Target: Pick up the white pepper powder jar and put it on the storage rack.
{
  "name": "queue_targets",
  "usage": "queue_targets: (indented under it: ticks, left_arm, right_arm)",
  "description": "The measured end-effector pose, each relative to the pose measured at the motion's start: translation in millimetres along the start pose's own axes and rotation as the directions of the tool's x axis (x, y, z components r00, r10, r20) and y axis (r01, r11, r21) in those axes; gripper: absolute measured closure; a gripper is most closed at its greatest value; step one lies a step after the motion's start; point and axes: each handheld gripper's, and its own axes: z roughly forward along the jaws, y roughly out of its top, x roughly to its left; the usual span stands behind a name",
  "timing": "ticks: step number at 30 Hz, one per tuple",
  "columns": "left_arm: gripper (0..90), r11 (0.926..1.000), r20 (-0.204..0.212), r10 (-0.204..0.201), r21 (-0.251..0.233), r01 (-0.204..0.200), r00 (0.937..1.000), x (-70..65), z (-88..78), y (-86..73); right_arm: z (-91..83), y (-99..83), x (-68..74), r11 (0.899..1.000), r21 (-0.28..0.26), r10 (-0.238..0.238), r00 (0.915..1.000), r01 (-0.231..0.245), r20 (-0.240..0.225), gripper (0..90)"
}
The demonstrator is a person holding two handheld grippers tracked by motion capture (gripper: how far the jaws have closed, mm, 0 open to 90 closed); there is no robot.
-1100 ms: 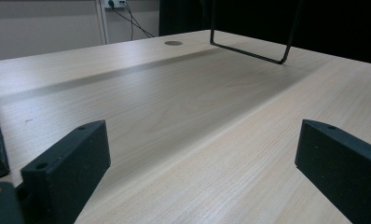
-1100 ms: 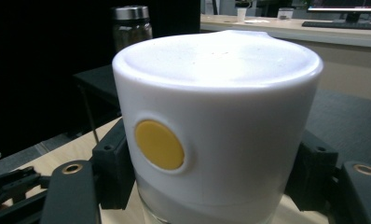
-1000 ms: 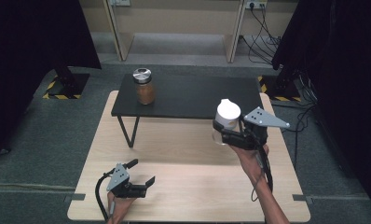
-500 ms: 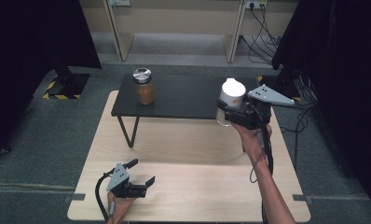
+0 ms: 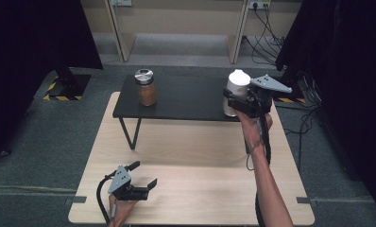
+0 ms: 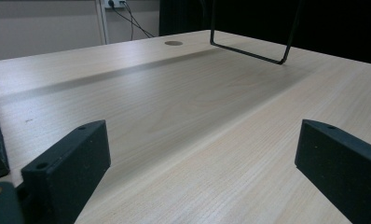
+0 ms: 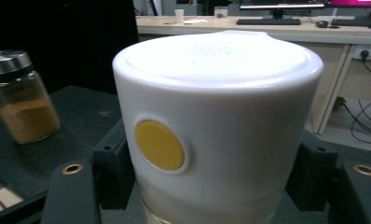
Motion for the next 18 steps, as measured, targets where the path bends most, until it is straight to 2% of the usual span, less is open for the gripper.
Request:
queue_targets:
  ticks: [9,14,18]
  left_arm:
    - [2.7,1.0,0.0,0.001,0.001,-0.001,1.0,0.0,-0.1,0.2]
    - [2.7,1.0,-0.001,0.0,0.0,0.0,1.0,-0.1,-0.1,0.0]
    - [2.7,1.0,-0.001,0.0,0.0,0.0,1.0,0.0,-0.2,-0.1]
  right_arm:
    - [10.5,7.8,3.6,1.0,0.001,0.011,0.9989,-0.011,0.046,30.7]
    - [20.1,10.9,8.0,1.0,-0.004,0.026,0.999,-0.026,0.036,30.7]
    - [28.9,13.5,14.4,1.0,0.005,0.016,0.9994,-0.016,0.029,30.7]
